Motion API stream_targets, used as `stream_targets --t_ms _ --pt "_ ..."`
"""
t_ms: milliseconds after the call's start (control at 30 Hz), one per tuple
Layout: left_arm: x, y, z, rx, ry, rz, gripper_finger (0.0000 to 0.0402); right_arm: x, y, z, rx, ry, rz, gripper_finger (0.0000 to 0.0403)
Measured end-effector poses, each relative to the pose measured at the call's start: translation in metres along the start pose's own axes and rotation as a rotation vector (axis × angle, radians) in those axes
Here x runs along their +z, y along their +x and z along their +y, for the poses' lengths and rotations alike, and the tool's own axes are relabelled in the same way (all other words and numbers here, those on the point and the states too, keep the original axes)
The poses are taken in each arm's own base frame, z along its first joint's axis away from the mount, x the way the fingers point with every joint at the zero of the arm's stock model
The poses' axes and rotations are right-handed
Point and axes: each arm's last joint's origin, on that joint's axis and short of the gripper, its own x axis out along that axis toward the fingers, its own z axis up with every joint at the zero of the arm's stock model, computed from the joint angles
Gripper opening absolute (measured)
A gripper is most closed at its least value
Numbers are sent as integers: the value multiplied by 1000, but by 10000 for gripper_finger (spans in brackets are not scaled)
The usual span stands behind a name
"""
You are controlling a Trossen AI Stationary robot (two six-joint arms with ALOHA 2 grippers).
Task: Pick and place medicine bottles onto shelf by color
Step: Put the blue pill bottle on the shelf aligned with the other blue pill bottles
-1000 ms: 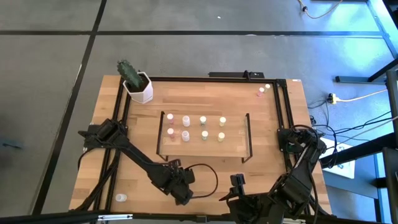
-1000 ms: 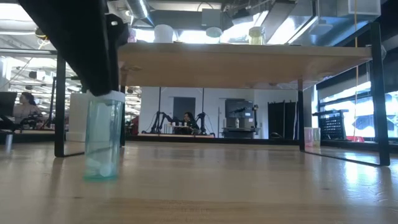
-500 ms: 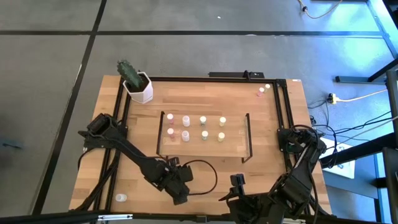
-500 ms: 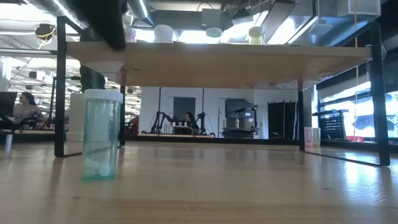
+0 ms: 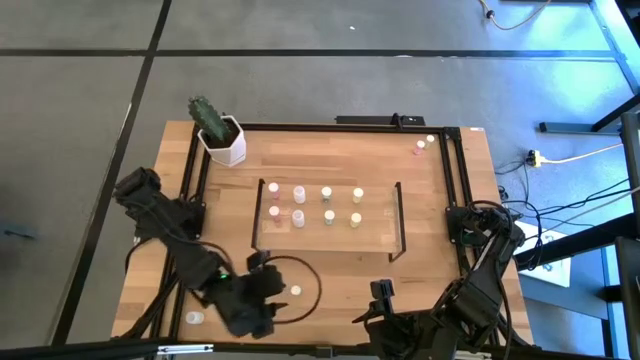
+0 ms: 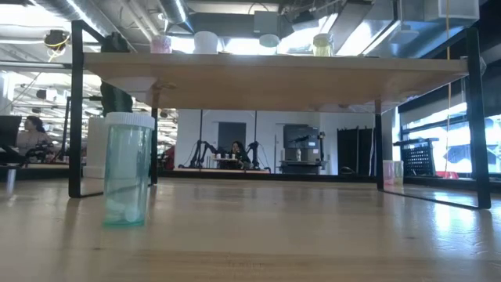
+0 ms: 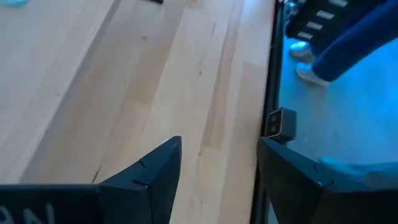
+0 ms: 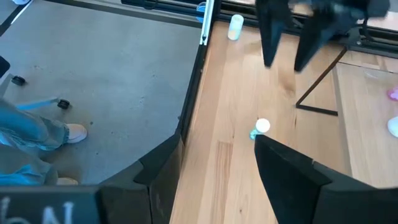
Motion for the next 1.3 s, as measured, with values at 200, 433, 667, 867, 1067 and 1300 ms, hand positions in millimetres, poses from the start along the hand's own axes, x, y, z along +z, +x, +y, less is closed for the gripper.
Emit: stream_targets --t_ms 200,433,667,867,1067,1300 --pt "-25 -25 -14 15 -2 -89 202 7 1 1 22 47 -55 207" --pt "-48 -45 -25 18 -57 -201 202 12 16 -9 -1 75 -74 207" --pt "-62 -57 -32 -2 -62 -263 202 10 62 -26 -22 54 -94 207" --pt "-66 -61 -34 -14 -68 -268 202 0 105 -32 57 -62 -152 207" --pt "-66 -61 -34 -13 -68 -268 202 -25 147 -51 9 -84 -153 207" --pt "-66 -61 -34 -13 -69 -268 202 -54 183 -77 -37 -51 -138 207"
